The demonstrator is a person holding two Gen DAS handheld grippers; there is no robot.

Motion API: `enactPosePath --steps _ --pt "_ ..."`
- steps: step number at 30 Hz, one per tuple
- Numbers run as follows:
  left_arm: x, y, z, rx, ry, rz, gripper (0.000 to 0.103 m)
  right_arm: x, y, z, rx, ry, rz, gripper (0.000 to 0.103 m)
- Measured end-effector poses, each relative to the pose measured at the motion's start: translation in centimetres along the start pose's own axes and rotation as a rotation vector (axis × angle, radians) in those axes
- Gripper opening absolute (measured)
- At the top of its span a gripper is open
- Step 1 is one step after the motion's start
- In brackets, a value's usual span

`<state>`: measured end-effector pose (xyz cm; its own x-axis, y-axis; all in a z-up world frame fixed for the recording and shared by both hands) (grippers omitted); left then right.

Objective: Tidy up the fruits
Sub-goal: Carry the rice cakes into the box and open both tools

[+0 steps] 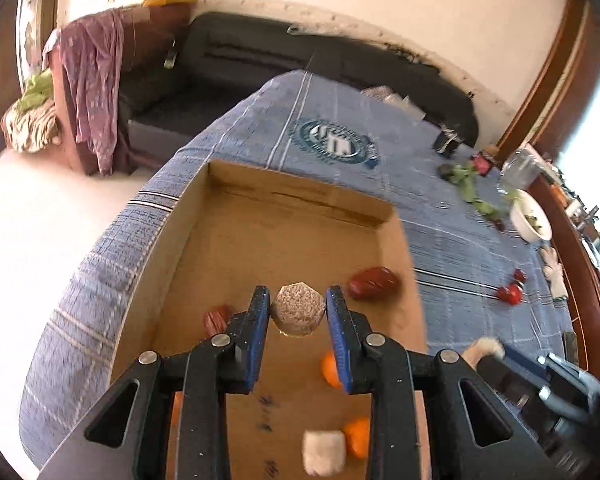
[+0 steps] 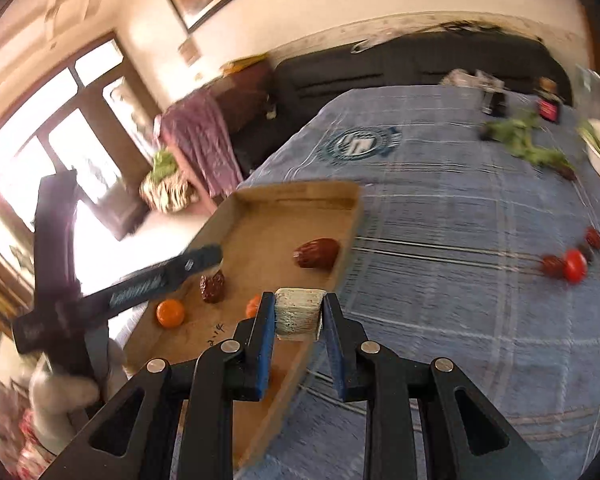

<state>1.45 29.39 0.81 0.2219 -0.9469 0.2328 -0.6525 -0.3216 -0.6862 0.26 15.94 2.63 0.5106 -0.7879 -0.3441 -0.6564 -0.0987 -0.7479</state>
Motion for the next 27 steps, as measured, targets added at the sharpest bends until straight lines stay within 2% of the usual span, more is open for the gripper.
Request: enactPosePath --steps 7,12,15,17,21,24,27 --pt "-2.2 0.4 4.3 -0.131 -0.02 -0.065 0.028 -0.5 0.2 6.0 -0.081 0.056 -0.062 0.026" --pt "-3.2 1.0 5.3 -0.157 -0.015 -0.107 0.028 0.0 0.7 8.4 -0.117 0.06 -0.066 0.027" --pt "-3.4 0.8 5.1 -0.144 -0.008 -0.118 0.03 0.1 0.7 8.8 -0.104 0.07 -0.074 0.027" --pt "-3.5 0.6 4.7 -0.131 0.002 -0.13 0.037 0.0 0.5 8.7 -0.094 0.065 -0.065 0.028" --pt "-2.7 0.2 2.8 -0.081 0.004 -0.113 0.04 0.1 -0.4 7.2 -0.062 0.056 -0.028 0.041" --pt "-1.1 -0.4 0.3 -0.028 0.032 -0.094 0.04 0.7 -0.7 5.0 -0.051 0.026 0.024 0.049" --pt "1.2 -1.5 -3.2 0.04 0.086 -0.075 0.043 1.7 -0.4 1.5 -0.061 -0.019 0.072 0.051"
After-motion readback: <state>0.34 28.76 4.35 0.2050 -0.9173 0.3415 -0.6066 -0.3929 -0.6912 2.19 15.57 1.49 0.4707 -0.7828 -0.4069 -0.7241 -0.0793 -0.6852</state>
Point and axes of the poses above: each gripper's, at about its wrist camera, not at the fingertips, and z roughly the way its jaws point, x to its right, y to its underside, the point moved 9 cm from there along z, roughly the way its jaws point, and after that the axes turned 8 degrees about x, right-handed, at the moved point
